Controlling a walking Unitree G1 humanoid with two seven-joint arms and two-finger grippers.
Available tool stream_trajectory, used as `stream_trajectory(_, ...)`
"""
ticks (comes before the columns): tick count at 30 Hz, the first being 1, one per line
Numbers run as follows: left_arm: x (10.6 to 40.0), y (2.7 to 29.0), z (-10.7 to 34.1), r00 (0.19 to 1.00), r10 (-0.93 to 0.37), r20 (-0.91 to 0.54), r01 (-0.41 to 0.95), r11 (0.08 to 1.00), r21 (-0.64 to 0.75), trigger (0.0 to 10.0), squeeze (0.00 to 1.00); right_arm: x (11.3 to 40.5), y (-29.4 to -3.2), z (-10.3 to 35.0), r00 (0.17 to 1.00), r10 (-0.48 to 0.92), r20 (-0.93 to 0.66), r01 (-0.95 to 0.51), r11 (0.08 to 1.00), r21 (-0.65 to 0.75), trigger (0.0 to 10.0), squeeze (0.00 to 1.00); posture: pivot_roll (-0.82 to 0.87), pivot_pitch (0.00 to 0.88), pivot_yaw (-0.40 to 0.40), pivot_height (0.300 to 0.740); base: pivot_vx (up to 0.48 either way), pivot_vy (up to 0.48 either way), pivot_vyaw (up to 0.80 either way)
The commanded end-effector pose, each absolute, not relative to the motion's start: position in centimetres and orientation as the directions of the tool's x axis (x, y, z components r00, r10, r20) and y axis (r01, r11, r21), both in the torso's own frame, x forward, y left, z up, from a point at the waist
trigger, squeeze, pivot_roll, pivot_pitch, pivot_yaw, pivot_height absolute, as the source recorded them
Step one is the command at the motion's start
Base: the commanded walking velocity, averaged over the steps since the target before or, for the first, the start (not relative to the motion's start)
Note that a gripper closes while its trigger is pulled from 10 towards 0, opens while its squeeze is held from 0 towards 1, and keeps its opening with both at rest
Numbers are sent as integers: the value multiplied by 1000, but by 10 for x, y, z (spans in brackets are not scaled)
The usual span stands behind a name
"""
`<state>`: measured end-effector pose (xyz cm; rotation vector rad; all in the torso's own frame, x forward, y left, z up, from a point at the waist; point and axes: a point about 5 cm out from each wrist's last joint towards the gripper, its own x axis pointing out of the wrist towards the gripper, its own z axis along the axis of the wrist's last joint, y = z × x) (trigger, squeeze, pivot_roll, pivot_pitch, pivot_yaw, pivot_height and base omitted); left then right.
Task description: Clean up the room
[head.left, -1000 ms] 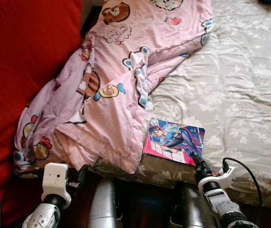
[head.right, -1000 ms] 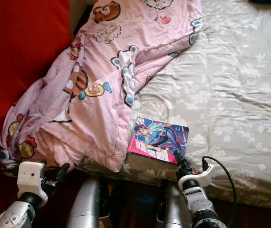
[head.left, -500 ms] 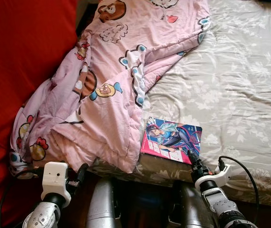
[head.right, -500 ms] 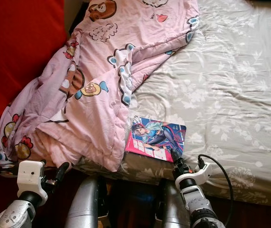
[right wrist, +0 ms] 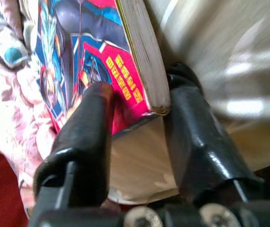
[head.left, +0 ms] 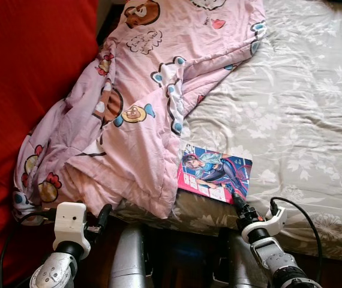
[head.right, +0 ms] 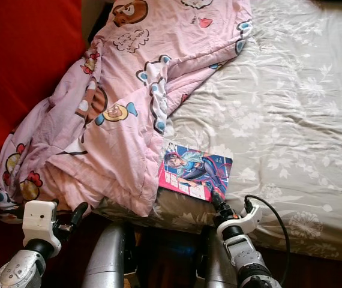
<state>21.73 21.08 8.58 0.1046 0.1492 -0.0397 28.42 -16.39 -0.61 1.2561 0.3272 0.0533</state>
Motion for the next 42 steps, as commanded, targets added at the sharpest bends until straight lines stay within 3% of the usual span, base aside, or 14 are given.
stream_trajectory(1,213,213,76,982,-13,-188,34,993,112,10000,0,275,-150,-15,931,270,-247,164,297,941,0,0,238,324,67,600,0,0,0)
stream_trajectory(20,228,208,69,984,-11,-178,30,994,105,10000,0,283,-163,-7,951,218,-219,131,358,924,0,0,208,265,53,600,0,0,0)
stream_trajectory(25,239,204,58,983,-10,-186,27,995,93,10000,0,295,-179,8,980,151,-130,55,424,904,0,0,152,195,40,600,0,0,0)
stream_trajectory(29,246,200,55,984,-12,-179,27,996,82,10000,0,299,-190,17,992,105,-63,13,425,905,0,0,128,160,29,600,0,0,0)
stream_trajectory(31,253,197,50,984,-4,-177,17,998,68,10000,0,300,-197,22,995,87,-54,3,504,863,0,0,91,115,15,600,0,0,0)
stream_trajectory(35,254,196,45,983,5,-186,5,999,53,10000,0,297,-202,25,996,79,-38,-14,569,822,0,0,70,86,7,600,0,0,0)
stream_trajectory(36,253,196,37,979,21,-203,-15,999,28,10000,0,293,-207,30,998,59,-13,-26,630,776,0,0,47,52,-1,600,0,0,0)
stream_trajectory(38,253,195,34,977,25,-210,-21,1000,19,10000,0,291,-210,32,999,48,-2,-30,648,761,0,0,37,38,-5,600,0,0,0)
stream_trajectory(41,256,192,24,971,35,-236,-41,999,-18,10000,0,286,-221,41,1000,-5,-11,11,745,667,0,0,7,0,-14,600,0,0,0)
stream_trajectory(42,256,192,18,967,34,-251,-39,999,-16,10000,0,283,-224,39,997,-36,-74,72,819,570,0,0,-7,0,-21,600,0,0,0)
